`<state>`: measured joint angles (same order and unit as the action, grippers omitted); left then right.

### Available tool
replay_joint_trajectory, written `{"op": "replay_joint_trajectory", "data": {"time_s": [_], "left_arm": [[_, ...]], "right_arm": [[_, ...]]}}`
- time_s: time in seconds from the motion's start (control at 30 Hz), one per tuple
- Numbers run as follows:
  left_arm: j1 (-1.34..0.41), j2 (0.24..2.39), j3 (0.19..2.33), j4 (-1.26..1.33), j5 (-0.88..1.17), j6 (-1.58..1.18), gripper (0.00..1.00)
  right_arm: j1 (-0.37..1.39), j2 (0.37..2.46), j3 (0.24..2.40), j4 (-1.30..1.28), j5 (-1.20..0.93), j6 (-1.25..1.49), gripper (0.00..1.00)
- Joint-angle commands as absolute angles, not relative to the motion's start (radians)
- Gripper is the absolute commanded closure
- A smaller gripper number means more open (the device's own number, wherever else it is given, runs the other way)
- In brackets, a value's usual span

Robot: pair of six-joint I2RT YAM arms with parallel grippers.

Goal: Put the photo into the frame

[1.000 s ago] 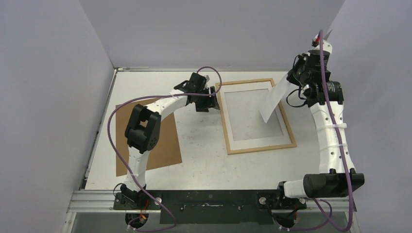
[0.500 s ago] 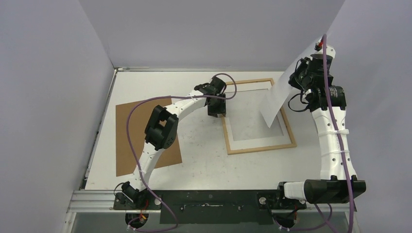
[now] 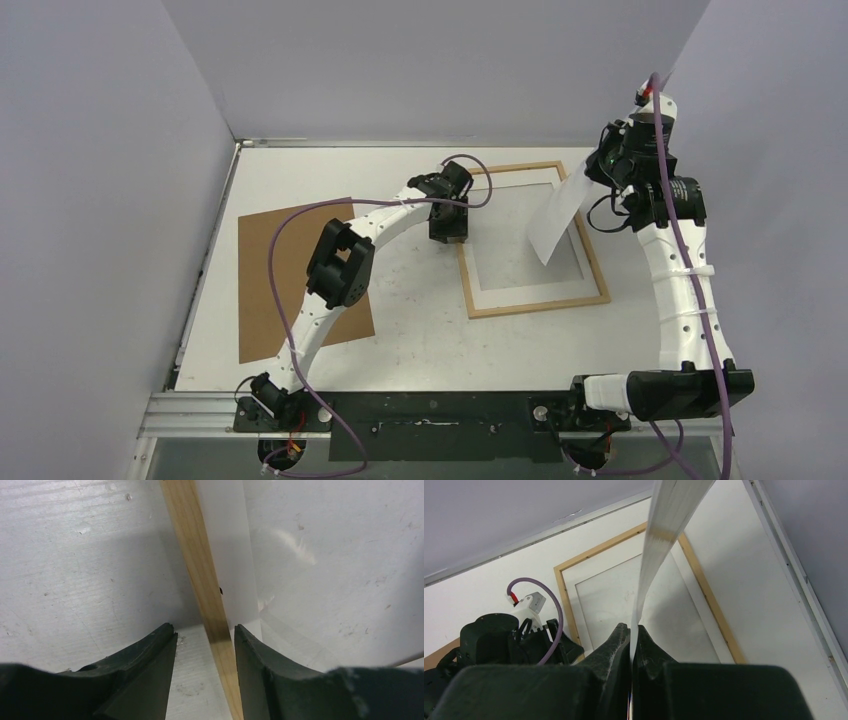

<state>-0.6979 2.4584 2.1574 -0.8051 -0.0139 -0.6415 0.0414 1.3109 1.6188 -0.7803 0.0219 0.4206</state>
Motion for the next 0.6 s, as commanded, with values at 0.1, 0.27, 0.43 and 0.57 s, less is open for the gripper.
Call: {"op": "replay_joint_trajectory", "data": {"time_s": [0.1, 0.27, 0.43, 0.57], "left_arm": [[-0.704, 2.504, 2.205, -0.884, -0.085, -0.626, 0.58], [-0.703, 2.506, 2.187, -0.946, -0.180, -0.601, 0.74], [-0.673, 2.443, 2.081, -0.908, -0.164, -0.597, 0.86], [-0.622, 2.356, 1.936, -0.823, -0.075, -0.532, 0.89]], "right_arm": [[0.076, 1.282, 1.609, -0.750, 0.069, 0.394, 1.00], [0.094, 1.280, 1.608, -0.755, 0.090, 0.382, 1.00], [0.110, 1.292, 1.627, -0.762, 0.064, 0.377, 1.00], [0.132, 1.313, 1.679, -0.780, -0.033, 0.375, 1.00]]}}
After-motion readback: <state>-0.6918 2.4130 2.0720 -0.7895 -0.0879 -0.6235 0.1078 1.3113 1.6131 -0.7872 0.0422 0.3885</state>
